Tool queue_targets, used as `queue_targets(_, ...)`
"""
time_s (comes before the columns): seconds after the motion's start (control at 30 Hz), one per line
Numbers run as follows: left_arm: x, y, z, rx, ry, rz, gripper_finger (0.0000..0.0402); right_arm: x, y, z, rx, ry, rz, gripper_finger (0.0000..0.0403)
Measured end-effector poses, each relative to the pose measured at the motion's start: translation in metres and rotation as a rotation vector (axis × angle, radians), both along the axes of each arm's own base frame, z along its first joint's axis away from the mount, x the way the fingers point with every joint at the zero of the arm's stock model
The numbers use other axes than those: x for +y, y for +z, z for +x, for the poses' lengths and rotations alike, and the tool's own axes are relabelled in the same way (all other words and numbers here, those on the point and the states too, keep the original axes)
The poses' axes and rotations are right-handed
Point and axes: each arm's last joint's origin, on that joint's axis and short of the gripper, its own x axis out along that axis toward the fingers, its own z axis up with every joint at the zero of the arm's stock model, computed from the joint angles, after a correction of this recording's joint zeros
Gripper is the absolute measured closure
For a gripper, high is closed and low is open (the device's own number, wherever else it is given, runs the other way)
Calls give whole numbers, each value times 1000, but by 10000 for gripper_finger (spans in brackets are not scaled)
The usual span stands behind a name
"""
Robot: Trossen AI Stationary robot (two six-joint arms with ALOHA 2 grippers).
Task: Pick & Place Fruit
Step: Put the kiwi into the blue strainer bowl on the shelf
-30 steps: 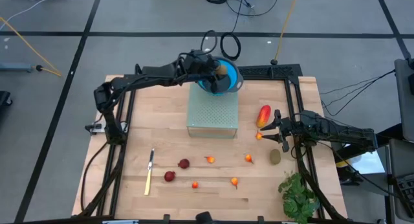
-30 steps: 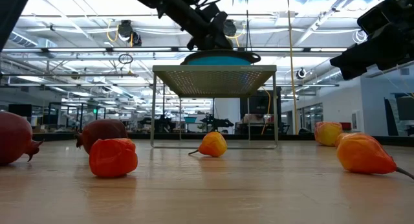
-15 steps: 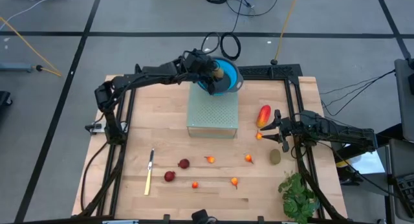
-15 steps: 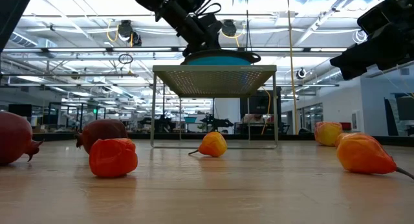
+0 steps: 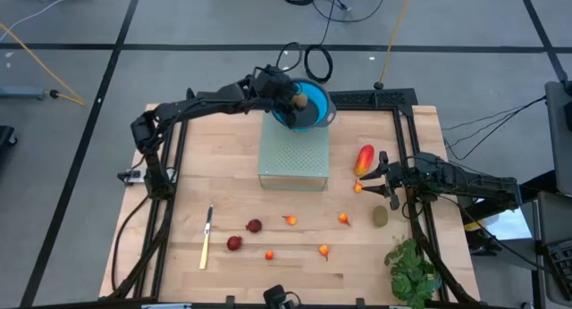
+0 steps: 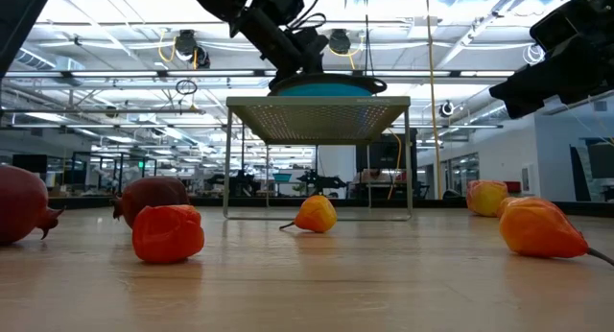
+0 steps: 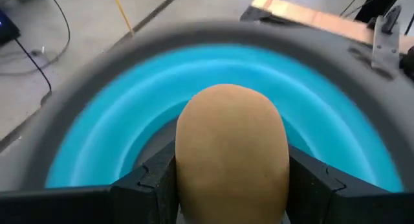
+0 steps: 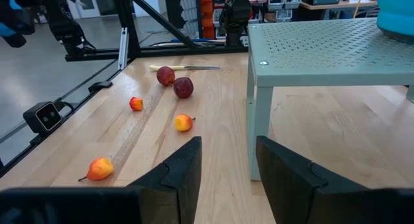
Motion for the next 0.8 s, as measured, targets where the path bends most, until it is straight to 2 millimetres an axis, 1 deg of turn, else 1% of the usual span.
queue_targets(0.07, 0, -2, 1, 11, -1, -2, 199, 0, 0, 0, -1, 0, 0, 264)
queue_targets(0.8, 2, -3, 0, 16, -21, 9, 199, 0, 0, 0, 0, 0, 0, 264)
